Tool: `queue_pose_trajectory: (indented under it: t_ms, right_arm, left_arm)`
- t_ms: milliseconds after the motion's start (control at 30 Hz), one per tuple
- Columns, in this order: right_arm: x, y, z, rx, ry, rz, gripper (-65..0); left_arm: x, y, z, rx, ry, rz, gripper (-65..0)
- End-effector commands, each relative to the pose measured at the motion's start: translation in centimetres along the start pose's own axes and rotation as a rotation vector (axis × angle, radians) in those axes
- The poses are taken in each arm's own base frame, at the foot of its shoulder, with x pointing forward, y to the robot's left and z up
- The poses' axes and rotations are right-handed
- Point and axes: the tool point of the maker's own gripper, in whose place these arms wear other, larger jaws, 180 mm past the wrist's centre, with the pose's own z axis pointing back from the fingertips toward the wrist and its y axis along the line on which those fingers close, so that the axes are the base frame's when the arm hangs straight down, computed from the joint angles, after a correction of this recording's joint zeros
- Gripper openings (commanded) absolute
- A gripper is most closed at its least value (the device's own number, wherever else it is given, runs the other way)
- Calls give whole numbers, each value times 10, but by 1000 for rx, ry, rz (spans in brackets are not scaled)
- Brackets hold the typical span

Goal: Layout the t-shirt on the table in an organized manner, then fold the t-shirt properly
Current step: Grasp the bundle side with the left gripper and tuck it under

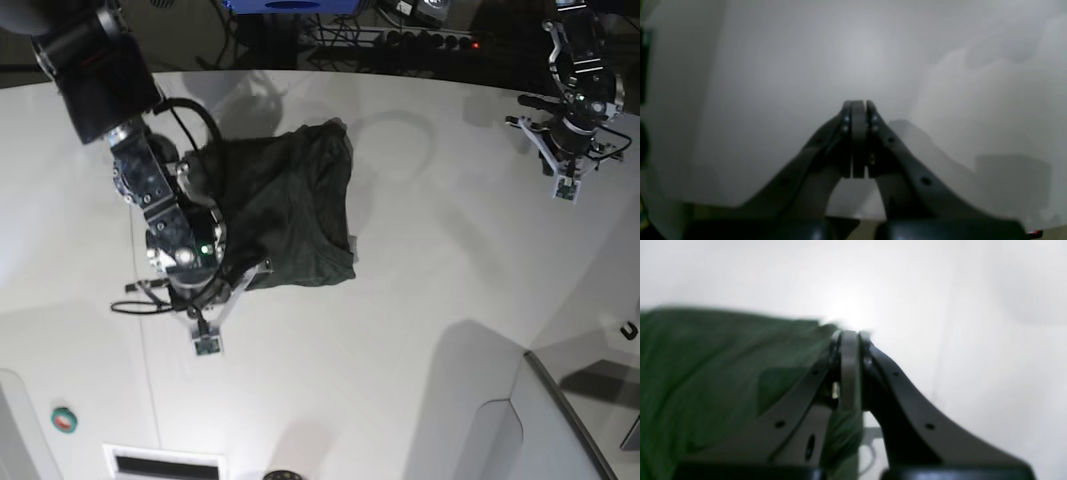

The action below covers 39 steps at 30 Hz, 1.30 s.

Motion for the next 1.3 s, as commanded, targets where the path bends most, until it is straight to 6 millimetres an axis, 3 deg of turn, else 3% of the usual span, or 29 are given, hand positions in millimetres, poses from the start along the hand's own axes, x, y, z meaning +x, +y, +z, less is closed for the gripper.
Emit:
queue_pose_trajectory:
  t_ms: [0, 200, 467, 633, 700, 767, 833, 967, 1000, 1067, 1167, 1267]
  right_arm:
    - [15, 0, -1, -1, -30, -11, -633]
    - [-5, -10, -21, -38, -3, 24, -633]
    - [-13, -19, -33, -64, 46, 31, -635]
    - [14, -9, -7, -22, -72, 5, -632]
    - [24, -11, 9, -10, -131, -2, -629]
    - [31, -6, 25, 12, -179, -16, -627]
    - [30, -16, 35, 4, -202, -38, -627]
    - [17, -55, 41, -66, -191, -139, -627]
    - [12, -67, 40, -90, -182, -164, -627]
    - [2, -85, 39, -126, -163, -200, -627]
    - [-10, -92, 39, -144, -140, -209, -627]
    - [-15, -101, 39, -161, -135, -177, -629]
  left_arm:
    - [6, 10, 3, 28, -18, -20, -650]
    - [3, 14, 4, 34, -12, -19, -650]
    - [1, 12, 4, 28, -9, -13, -650]
    - [6, -1, 2, 9, -22, 5, -650]
    - [20, -9, 1, -9, -56, 21, -650]
    - [40, -33, 1, -100, -115, 64, -650]
    - [55, -54, 4, -205, -179, 124, -650]
    - [71, -73, 7, -338, -207, 254, -650]
    - [74, -81, 9, -392, -217, 297, -614]
    - [81, -95, 15, -507, -265, 390, -428]
    - [86, -104, 14, -598, -310, 558, -168]
    - [93, -139, 7, -711, -285, 590, -28]
